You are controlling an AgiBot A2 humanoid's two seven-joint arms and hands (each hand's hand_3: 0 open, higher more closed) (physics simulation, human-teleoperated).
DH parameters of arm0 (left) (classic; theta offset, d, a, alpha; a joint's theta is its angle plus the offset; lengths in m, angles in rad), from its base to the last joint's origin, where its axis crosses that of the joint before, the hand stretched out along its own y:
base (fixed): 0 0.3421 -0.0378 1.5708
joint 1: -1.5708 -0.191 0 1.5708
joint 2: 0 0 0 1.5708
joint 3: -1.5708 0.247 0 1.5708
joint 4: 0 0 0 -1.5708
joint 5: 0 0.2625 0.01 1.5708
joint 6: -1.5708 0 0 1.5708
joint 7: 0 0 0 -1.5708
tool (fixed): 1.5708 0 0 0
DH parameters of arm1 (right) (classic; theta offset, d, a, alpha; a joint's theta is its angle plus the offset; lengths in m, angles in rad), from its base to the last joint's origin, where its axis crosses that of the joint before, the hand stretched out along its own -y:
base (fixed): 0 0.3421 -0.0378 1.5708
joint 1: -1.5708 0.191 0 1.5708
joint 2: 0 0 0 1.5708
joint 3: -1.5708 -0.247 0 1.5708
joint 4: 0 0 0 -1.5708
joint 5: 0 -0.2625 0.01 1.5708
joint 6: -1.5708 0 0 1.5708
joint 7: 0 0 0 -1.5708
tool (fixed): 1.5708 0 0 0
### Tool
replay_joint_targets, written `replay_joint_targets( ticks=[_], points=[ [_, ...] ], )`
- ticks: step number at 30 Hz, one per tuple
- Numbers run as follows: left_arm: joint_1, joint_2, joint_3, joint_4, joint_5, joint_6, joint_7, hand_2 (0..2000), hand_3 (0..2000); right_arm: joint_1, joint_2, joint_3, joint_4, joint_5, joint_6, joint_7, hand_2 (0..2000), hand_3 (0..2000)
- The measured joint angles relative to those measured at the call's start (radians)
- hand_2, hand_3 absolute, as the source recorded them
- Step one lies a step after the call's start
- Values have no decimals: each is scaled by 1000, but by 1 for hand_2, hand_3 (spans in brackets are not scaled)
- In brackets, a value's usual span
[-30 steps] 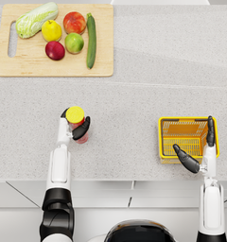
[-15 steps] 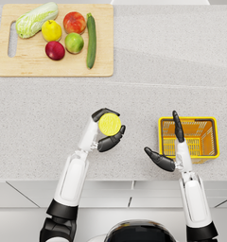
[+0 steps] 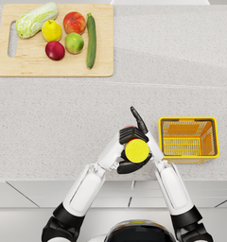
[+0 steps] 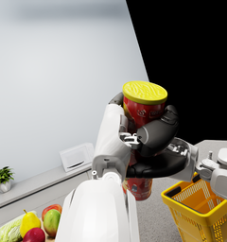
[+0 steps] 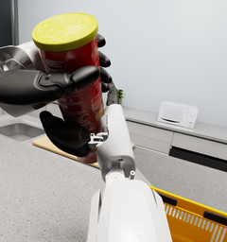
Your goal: Pick up the red potato chip and place it into the yellow basket
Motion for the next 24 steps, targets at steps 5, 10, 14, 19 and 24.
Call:
replay_joint_targets(
  ticks=[5, 10, 14, 19, 24],
  points=[
    [5, -26, 17, -4, 1, 49, -7, 639, 1673, 6, 19, -6, -3, 2, 153, 7, 2000, 1960],
    [-25, -48, -22, -73, -4, 90, 0, 0, 40, 19, 2, -35, 13, -1, 140, 2, 2000, 2000],
    [-88, -76, -242, -170, -6, 92, 1, 0, 0, 29, -8, -209, 47, -2, 154, 6, 2000, 2000],
    [-194, -59, -521, -197, -7, 93, 1, 0, 0, 2, -7, -453, 136, -3, 169, 6, 2000, 2000],
    [-235, -44, -631, -159, -7, 93, 1, 0, 0, -35, -13, -618, 174, -3, 185, 8, 2000, 2000]
  ],
)
